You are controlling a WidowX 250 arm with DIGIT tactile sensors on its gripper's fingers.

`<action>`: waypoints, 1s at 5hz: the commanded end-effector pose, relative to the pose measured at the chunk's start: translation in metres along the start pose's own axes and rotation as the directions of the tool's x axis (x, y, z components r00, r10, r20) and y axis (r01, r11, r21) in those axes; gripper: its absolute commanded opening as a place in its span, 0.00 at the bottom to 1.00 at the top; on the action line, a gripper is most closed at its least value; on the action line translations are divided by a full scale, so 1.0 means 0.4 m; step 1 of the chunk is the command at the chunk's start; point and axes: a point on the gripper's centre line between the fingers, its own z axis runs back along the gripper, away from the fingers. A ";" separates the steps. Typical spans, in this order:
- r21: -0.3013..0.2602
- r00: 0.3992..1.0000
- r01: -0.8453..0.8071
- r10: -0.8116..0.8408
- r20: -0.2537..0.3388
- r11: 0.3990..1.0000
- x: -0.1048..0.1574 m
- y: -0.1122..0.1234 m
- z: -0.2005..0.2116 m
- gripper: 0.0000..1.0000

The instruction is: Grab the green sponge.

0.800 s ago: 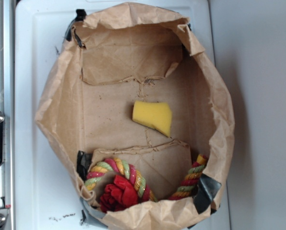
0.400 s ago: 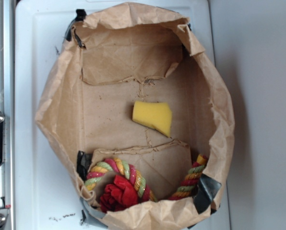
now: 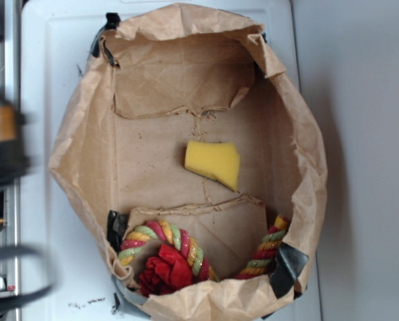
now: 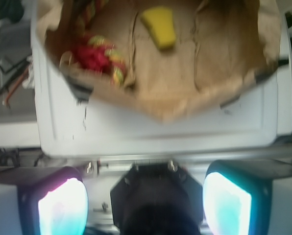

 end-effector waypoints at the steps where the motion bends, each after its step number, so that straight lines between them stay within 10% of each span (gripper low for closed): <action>1: 0.031 0.989 0.105 -0.107 0.102 0.994 0.130 0.041 -0.027 1.00; 5: 0.069 0.922 0.360 -0.366 0.125 0.930 0.221 0.061 -0.154 1.00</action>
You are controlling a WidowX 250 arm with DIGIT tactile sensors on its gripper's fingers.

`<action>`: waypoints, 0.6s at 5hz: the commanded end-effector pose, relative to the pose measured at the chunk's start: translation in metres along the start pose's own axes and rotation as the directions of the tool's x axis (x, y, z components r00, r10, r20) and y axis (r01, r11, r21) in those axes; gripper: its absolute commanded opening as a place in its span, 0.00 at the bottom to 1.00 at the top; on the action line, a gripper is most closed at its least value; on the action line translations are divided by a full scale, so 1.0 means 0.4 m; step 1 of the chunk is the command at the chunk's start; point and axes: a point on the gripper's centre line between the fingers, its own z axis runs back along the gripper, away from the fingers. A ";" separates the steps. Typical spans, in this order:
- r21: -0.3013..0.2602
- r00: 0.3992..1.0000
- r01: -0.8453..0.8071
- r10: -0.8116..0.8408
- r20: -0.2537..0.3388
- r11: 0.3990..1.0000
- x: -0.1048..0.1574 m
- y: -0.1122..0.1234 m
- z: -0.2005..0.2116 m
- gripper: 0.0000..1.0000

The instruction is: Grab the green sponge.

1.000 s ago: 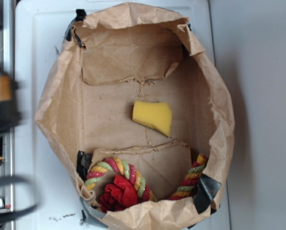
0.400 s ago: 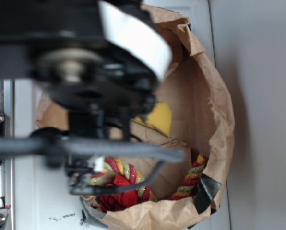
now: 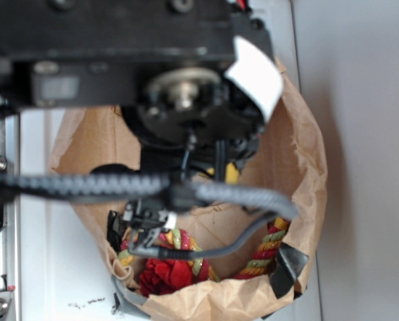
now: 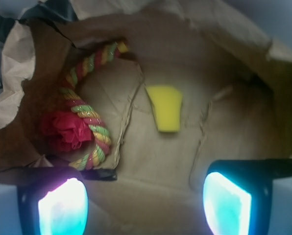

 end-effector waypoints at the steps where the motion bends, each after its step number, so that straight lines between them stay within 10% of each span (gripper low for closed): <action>1: 0.034 0.999 0.052 -0.052 0.002 0.998 0.031 0.049 -0.079 1.00; 3: -0.018 0.990 0.121 -0.120 0.072 0.992 0.061 0.051 -0.214 1.00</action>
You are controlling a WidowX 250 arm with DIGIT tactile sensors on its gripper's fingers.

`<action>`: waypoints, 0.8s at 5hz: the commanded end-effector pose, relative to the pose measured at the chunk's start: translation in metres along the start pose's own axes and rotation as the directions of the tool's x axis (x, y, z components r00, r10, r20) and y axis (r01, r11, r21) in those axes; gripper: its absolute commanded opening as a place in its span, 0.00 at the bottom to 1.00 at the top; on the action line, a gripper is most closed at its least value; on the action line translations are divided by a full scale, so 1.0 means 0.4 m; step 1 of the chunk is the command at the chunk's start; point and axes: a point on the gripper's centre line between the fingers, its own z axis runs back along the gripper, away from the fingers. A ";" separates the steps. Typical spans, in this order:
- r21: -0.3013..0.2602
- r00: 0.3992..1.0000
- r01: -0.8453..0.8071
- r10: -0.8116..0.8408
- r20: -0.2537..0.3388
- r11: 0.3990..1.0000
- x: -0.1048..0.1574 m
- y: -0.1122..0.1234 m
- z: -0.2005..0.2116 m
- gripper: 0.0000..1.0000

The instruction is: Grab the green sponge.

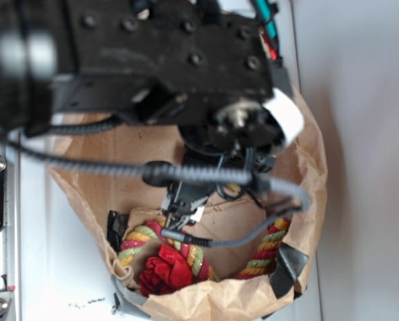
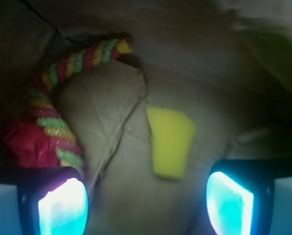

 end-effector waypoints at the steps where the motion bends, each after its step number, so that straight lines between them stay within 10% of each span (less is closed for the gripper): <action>1: 0.054 0.999 0.029 -0.031 0.039 0.998 -0.001 -0.061 -0.088 1.00; 4: 0.032 0.989 0.145 -0.144 -0.020 0.989 0.021 -0.026 -0.152 1.00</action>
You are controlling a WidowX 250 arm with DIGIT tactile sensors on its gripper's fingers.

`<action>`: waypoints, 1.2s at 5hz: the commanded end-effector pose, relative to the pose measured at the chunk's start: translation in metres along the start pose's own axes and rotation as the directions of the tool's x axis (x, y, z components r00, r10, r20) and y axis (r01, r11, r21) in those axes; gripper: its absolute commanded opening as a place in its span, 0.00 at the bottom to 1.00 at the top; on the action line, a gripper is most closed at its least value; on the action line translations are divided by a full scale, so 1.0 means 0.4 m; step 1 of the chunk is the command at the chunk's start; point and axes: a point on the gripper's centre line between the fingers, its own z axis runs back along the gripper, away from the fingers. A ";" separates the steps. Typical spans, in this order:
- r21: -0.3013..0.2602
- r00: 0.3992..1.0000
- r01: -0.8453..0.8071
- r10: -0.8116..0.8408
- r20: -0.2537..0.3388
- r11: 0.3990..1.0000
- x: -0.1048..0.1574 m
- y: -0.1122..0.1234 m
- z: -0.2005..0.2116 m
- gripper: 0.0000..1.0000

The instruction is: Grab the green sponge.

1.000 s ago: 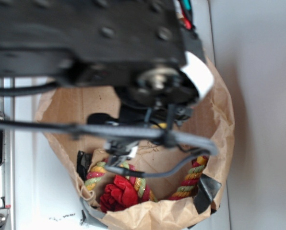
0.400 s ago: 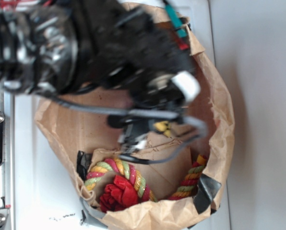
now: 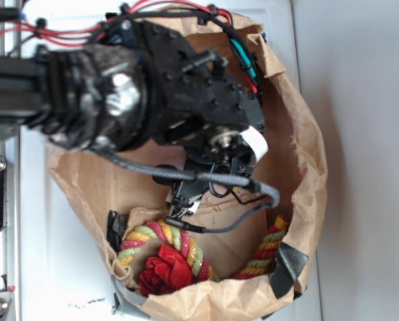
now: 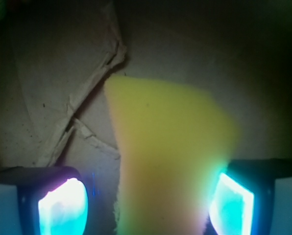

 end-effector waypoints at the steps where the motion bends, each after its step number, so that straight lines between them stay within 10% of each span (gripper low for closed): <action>1: 0.012 1.000 0.019 -0.019 0.009 1.000 0.033 0.044 0.027 1.00; 3: -0.014 1.000 0.017 -0.017 -0.014 1.000 0.038 0.050 0.014 1.00; 4: -0.017 1.000 0.002 -0.002 -0.006 1.000 0.042 0.058 0.014 0.00; 6: 0.003 1.000 0.010 -0.009 -0.008 1.000 0.030 0.035 0.018 0.00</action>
